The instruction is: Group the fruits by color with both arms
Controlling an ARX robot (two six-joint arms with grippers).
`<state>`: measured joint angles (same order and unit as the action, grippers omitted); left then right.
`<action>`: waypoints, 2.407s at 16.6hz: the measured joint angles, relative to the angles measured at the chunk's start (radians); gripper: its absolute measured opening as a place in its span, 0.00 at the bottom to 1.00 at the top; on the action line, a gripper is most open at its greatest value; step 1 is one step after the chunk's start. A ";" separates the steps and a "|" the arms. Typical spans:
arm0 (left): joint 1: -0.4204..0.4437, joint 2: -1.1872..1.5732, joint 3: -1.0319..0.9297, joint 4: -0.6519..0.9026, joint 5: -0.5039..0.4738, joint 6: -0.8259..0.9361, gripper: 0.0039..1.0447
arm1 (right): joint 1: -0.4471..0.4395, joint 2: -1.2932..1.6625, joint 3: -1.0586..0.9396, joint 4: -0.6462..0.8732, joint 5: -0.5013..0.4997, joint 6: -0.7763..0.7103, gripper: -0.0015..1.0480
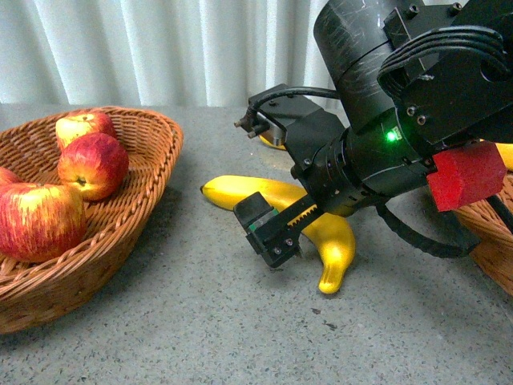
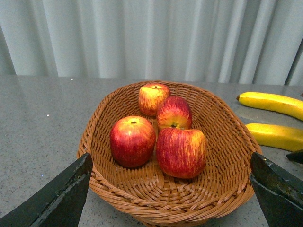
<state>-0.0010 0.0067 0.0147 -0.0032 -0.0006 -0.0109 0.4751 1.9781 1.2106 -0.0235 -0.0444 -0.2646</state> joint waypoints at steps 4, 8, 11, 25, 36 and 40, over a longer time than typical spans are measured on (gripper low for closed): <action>0.000 0.000 0.000 0.000 0.000 0.000 0.94 | -0.008 0.000 -0.013 -0.003 -0.009 -0.025 0.64; 0.000 0.000 0.000 0.000 0.000 0.000 0.94 | -0.037 -0.018 -0.027 0.008 -0.032 -0.021 0.34; 0.000 0.000 0.000 0.000 0.000 0.000 0.94 | -0.148 -0.122 -0.023 0.099 -0.153 0.085 0.34; 0.000 0.000 0.000 0.000 0.000 0.000 0.94 | -0.593 -0.414 -0.371 0.203 -0.144 -0.026 0.45; 0.000 0.000 0.000 0.000 0.000 0.000 0.94 | -0.117 0.092 0.302 0.174 -0.171 0.060 0.94; 0.000 0.000 0.000 0.000 0.000 0.000 0.94 | -0.143 0.274 0.572 -0.066 -0.160 0.008 0.94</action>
<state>-0.0010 0.0067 0.0147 -0.0032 -0.0002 -0.0109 0.3321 2.2520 1.7824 -0.0895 -0.2043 -0.2569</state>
